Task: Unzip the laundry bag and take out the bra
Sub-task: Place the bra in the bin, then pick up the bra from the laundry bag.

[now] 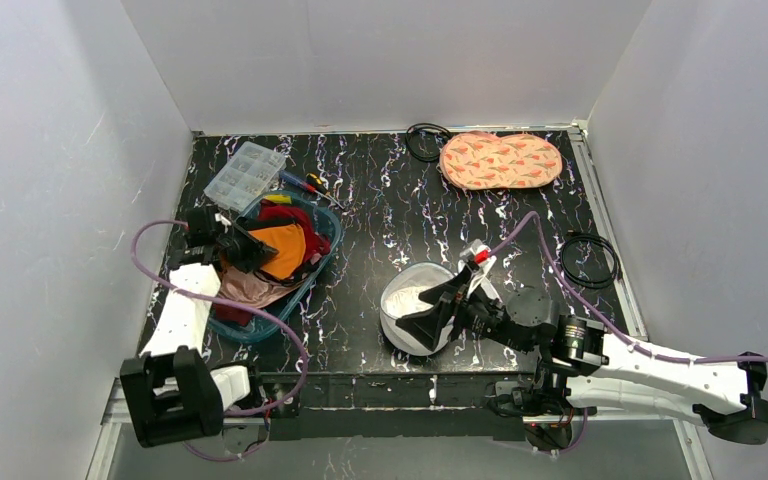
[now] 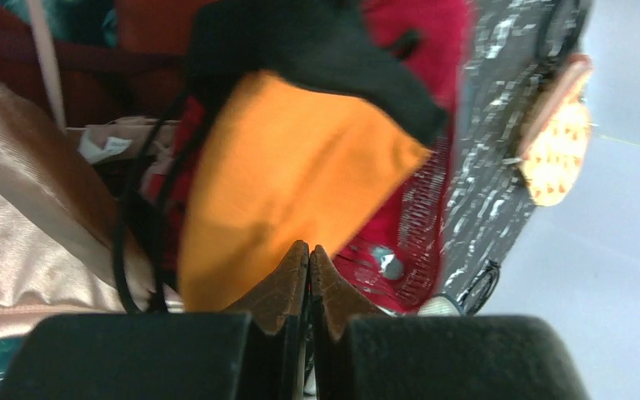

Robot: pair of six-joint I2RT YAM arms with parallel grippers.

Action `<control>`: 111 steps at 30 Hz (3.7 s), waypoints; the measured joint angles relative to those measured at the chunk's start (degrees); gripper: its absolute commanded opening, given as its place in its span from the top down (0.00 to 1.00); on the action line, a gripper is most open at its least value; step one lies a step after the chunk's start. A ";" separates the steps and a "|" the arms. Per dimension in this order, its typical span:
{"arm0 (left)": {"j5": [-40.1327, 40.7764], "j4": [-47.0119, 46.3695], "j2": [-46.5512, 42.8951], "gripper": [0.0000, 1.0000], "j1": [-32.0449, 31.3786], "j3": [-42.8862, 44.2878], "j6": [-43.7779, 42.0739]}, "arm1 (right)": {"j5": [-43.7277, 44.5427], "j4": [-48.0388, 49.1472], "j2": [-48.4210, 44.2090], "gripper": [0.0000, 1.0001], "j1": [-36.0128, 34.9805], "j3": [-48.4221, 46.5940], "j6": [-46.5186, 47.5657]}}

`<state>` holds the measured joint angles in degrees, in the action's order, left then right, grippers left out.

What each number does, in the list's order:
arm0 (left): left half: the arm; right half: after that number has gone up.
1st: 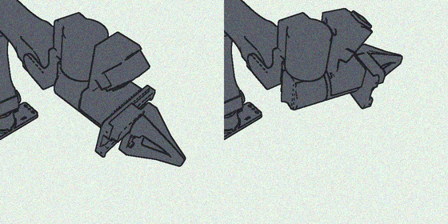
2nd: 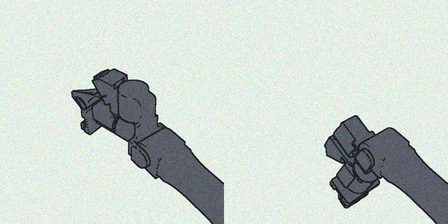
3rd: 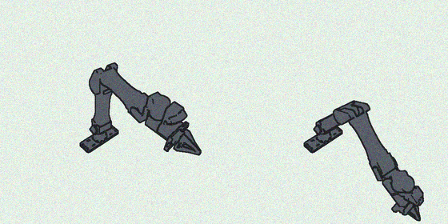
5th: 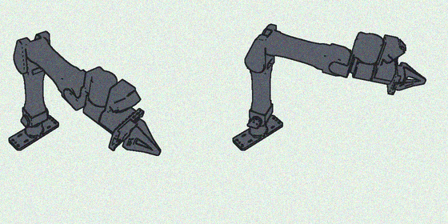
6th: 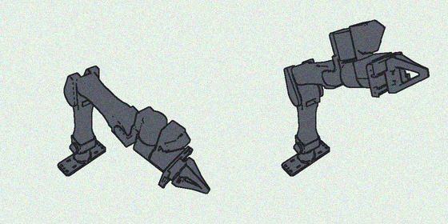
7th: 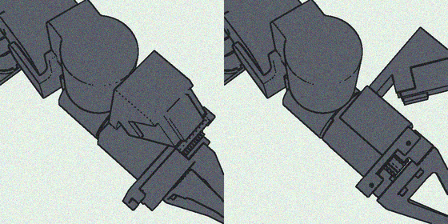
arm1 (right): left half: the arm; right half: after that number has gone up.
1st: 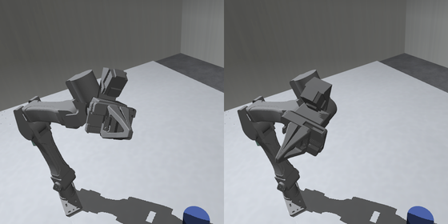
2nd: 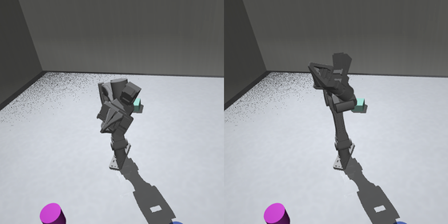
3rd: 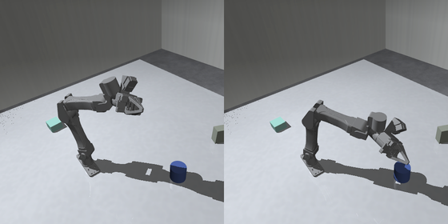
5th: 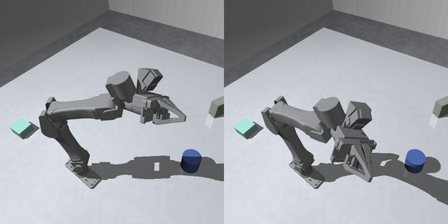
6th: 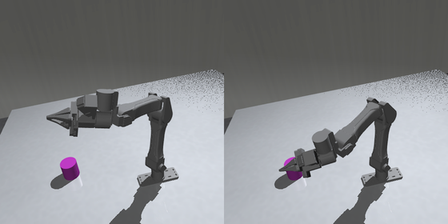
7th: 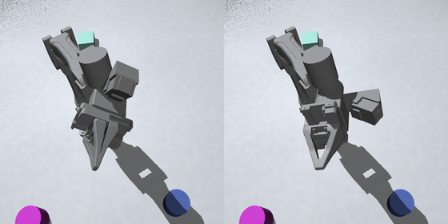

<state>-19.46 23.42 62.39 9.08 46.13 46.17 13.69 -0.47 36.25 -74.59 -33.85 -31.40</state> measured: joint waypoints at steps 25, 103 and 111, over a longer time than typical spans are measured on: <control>2.64 4.09 -18.91 0.43 -10.64 2.27 0.28 | 15.23 -18.71 0.59 0.25 0.00 -6.38 0.26; 26.69 -6.75 -5.44 1.00 -70.18 -8.79 2.91 | 9.68 -6.19 25.22 0.15 -0.81 3.41 -1.33; 26.56 -7.15 -5.38 1.00 -70.62 -10.10 2.80 | 5.60 -4.92 21.55 0.15 -0.87 8.76 -1.66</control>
<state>7.09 16.27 57.01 -61.54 36.03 48.97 19.29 -5.39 57.80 -75.46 -25.08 -33.06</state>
